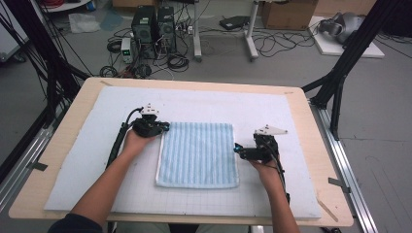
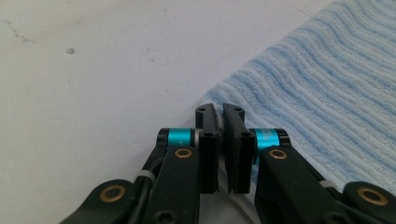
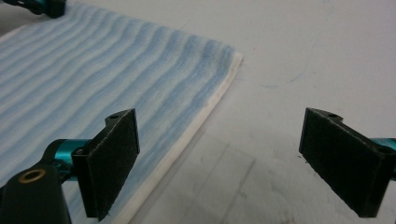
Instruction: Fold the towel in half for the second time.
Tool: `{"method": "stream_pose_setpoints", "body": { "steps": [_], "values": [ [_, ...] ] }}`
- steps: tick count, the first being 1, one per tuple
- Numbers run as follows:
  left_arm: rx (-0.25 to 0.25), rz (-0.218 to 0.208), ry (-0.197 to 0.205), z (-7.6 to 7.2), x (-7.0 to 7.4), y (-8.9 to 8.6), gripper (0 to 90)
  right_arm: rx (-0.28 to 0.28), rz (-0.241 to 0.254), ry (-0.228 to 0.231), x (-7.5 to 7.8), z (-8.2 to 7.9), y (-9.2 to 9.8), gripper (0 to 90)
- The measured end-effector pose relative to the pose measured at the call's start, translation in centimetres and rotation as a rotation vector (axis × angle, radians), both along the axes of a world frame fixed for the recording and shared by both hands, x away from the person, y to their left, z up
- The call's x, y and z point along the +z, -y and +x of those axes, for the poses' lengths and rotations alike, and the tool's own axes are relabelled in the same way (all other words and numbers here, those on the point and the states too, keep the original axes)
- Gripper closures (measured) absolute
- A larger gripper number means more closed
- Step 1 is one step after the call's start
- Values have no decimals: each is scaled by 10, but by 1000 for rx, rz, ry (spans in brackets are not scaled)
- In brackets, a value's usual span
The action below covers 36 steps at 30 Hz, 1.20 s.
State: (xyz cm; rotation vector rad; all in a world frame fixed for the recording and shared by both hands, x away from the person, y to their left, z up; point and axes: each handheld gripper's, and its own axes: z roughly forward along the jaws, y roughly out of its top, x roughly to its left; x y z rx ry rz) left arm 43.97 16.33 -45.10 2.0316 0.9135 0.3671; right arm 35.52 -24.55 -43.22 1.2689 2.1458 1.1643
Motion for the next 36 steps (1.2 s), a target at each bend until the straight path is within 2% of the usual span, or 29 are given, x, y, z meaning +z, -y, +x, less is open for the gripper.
{"method": "stream_pose_setpoints", "body": {
  "steps": [2, 6, 8, 13, 16, 19, 21, 23, 24, 25, 27, 29, 31, 34, 36],
  "values": [
    [1, -2, -1, 0, 0, 0, 842, -1, -4, -22, 0, 15, -4, 113],
    [1, -11, -6, 0, 0, -1, 842, 31, -13, -71, 2, 42, -13, 113],
    [1, -11, -6, 0, 0, -1, 842, 30, -25, -71, 3, 51, -16, 115],
    [3, -13, -9, 1, 0, -1, 840, 25, -32, -94, 0, 69, -22, 183],
    [3, -14, -10, 1, 0, -1, 841, 10, -27, -78, -1, 75, -23, 250],
    [1, -16, -10, 1, -1, -1, 842, 35, -32, -76, -3, 80, -26, 370],
    [3, -18, -11, 1, -1, -1, 842, 61, -38, -94, -6, 82, -29, 450],
    [2, -19, -12, 1, -1, -1, 842, 85, -74, -121, -9, 83, -33, 556],
    [3, -19, -14, 1, 0, -2, 843, 98, -99, -118, -11, 82, -37, 605],
    [1, -23, -16, 1, 0, -2, 844, 118, -97, -121, -10, 82, -38, 707],
    [8, -34, -20, 1, -1, -2, 846, 153, -130, -103, -9, 80, -43, 813],
    [11, -52, -26, 2, 0, -5, 853, 159, -154, -106, -7, 80, -47, 837],
    [40, -104, -41, 4, 0, -9, 864, 156, -154, -106, -5, 81, -46, 845],
    [49, -140, -20, 10, 8, -14, 866, 148, -127, -64, -1, 83, -43, 850],
    [44, -156, 14, 15, 19, -14, 866, 137, -136, -30, 4, 85, -43, 851]
  ]
}}
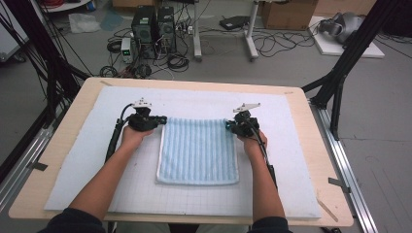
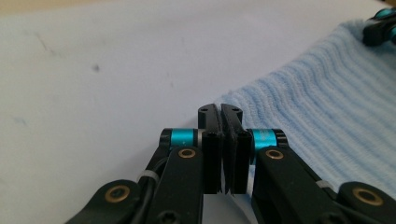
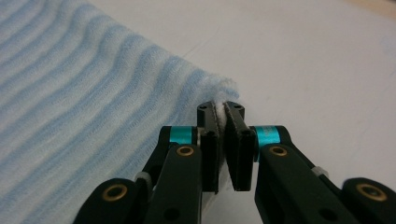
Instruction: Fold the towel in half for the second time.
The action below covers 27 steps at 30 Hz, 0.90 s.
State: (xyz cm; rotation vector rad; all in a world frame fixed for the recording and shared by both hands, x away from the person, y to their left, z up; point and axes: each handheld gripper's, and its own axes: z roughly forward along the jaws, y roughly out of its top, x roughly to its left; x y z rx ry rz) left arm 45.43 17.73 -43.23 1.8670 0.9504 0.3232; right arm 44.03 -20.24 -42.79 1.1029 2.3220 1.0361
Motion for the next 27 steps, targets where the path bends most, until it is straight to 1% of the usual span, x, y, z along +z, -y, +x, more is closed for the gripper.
{"method": "stream_pose_setpoints", "body": {
  "steps": [1, 2, 4, 5, 6, 8, 10, 11, 13, 14, 15, 16, 18, 20, 21, 23, 25, 27],
  "values": [
    [-4, -7, 13, 2, 6, 1, 866, -6, -1, 16, 3, 2, 0, 851],
    [-5, -18, 23, 3, 10, 1, 866, -21, 9, 34, 6, 3, 0, 851],
    [-17, -42, 34, 2, 14, 0, 866, -38, 70, 52, 11, 3, 3, 851],
    [-32, -43, 29, 1, 15, -1, 866, -35, 92, 52, 11, 3, 5, 850],
    [-42, -51, 29, -1, 15, -2, 866, -37, 104, 41, 11, 1, 6, 850],
    [-49, -72, 39, -7, 15, -4, 866, -26, 111, 49, 10, -4, 8, 850],
    [-60, -80, 45, -12, 15, -5, 865, -16, 130, 50, 10, -9, 10, 850],
    [-67, -81, 49, -15, 16, -6, 865, -12, 130, 49, 10, -11, 11, 850],
    [-93, -78, 35, -19, 18, -5, 865, -3, 140, 54, 12, -16, 14, 850],
    [-102, -79, 46, -23, 19, -4, 865, -1, 143, 53, 13, -18, 14, 849],
    [-102, -80, 67, -27, 20, -4, 865, 3, 141, 57, 14, -20, 14, 849],
    [-106, -82, 72, -29, 20, -4, 865, 8, 139, 57, 15, -21, 15, 849],
    [-113, -77, 75, -34, 20, -4, 865, 17, 140, 63, 16, -24, 15, 849],
    [-119, -86, 75, -39, 19, -6, 865, 19, 152, 64, 17, -29, 15, 850],
    [-125, -84, 71, -41, 20, -7, 865, 26, 156, 68, 17, -31, 16, 849],
    [-131, -91, 89, -47, 21, -8, 865, 29, 166, 59, 16, -37, 17, 849],
    [-141, -93, 98, -55, 21, -9, 865, 43, 166, 67, 16, -44, 18, 849],
    [-158, -86, 100, -62, 20, -9, 865, 51, 173, 71, 16, -51, 19, 849]
  ]
}}
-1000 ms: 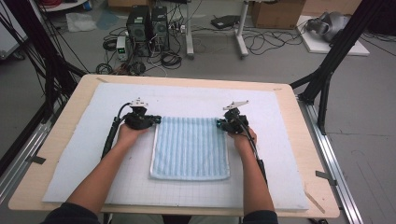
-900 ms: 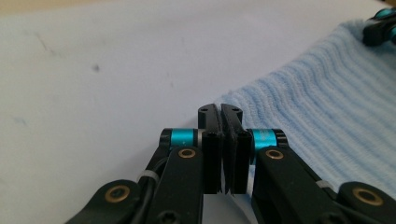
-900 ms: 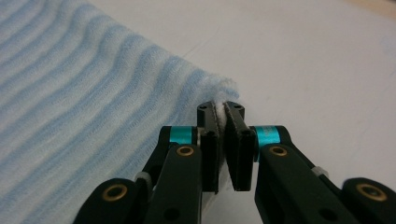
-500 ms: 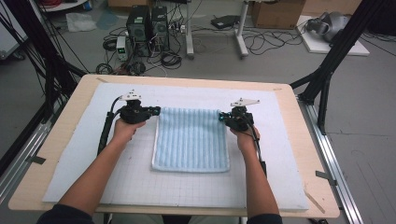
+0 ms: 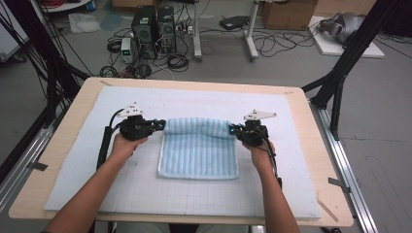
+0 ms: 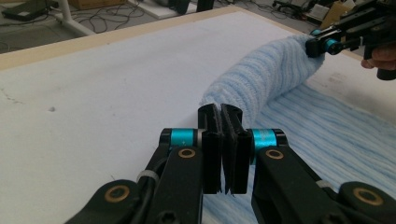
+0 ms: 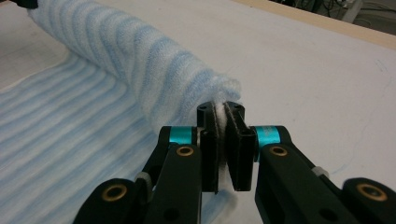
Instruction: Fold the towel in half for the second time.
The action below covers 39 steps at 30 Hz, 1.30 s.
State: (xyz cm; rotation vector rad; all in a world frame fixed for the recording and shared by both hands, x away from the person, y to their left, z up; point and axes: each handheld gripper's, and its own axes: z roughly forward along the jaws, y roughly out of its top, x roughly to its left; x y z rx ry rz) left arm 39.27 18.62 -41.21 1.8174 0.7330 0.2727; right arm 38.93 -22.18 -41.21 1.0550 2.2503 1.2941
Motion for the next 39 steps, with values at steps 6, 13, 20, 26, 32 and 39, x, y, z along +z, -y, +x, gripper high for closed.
{"method": "stream_pose_setpoints", "body": {
  "steps": [6, 13, 20, 26, 32, 39],
  "values": [
    [-24, -20, 30, -21, 1, -4, 865, 23, 14, 17, 6, -18, 3, 846],
    [-50, -41, 35, -46, -3, -8, 865, 44, 35, 51, 4, -44, 8, 845],
    [-84, -30, 32, -70, -14, -10, 865, 60, 43, 48, -2, -66, 11, 844],
    [-100, -22, 23, -79, -18, -11, 864, 78, 31, 47, -10, -82, 11, 844],
    [-119, -16, 3, -84, -24, -9, 862, 91, 20, 47, -15, -92, 13, 842],
    [-144, -12, -9, -95, -28, -9, 862, 107, 13, 52, -17, -103, 16, 838]
  ]
}}
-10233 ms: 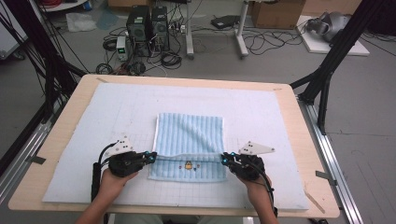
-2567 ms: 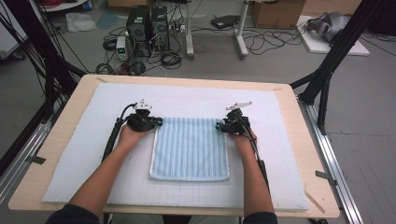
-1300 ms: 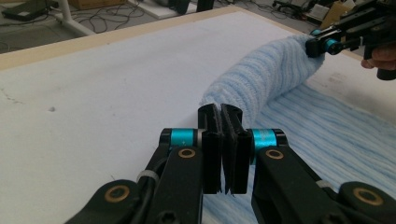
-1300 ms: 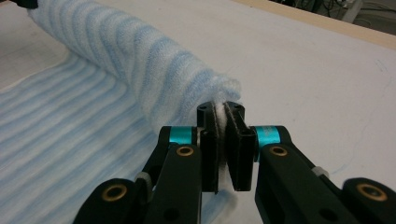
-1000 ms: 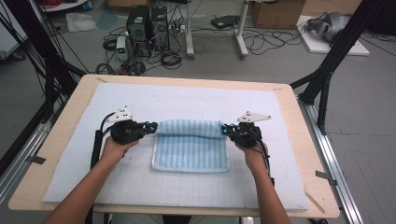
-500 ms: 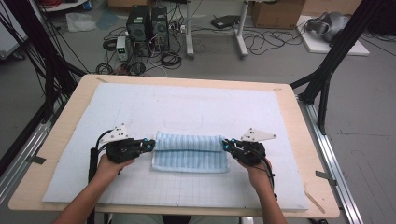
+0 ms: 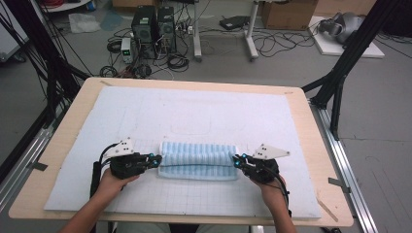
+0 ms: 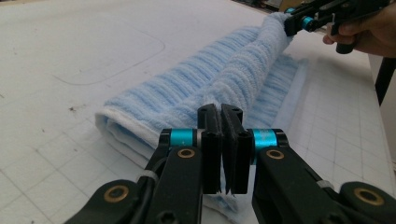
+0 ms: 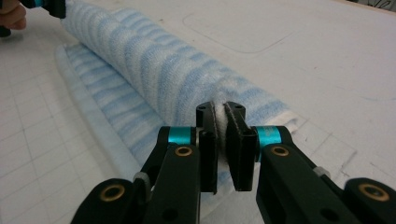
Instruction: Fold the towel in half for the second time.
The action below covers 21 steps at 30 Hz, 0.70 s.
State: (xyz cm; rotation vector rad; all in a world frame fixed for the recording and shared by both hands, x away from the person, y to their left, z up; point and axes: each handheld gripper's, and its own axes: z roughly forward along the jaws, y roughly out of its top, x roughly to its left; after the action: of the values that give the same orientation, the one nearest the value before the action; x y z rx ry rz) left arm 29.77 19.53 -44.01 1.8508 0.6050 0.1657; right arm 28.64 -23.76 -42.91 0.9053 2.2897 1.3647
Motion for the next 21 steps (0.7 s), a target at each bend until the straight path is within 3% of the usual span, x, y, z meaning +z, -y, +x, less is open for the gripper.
{"method": "stream_pose_setpoints", "body": {
  "steps": [5, 7, 9, 15, 18, 21],
  "values": [
    [-9, 30, -11, -3, -5, 3, 848, -9, -16, 0, -2, -3, 4, 794],
    [17, 13, -35, -2, -4, 2, 738, -16, -9, -4, -1, -4, 6, 730],
    [52, -8, -48, 0, -2, 1, 606, -30, 24, -3, 2, -6, 10, 691],
    [107, -66, 3, 4, 11, 0, 538, -43, 139, 49, 19, -10, 12, 629],
    [118, -60, -9, 9, 11, 3, 528, -32, 104, 34, 17, -7, 2, 617],
    [116, 7, -27, 13, 5, 12, 542, -9, 10, -2, 5, -2, -14, 617]
  ]
}}
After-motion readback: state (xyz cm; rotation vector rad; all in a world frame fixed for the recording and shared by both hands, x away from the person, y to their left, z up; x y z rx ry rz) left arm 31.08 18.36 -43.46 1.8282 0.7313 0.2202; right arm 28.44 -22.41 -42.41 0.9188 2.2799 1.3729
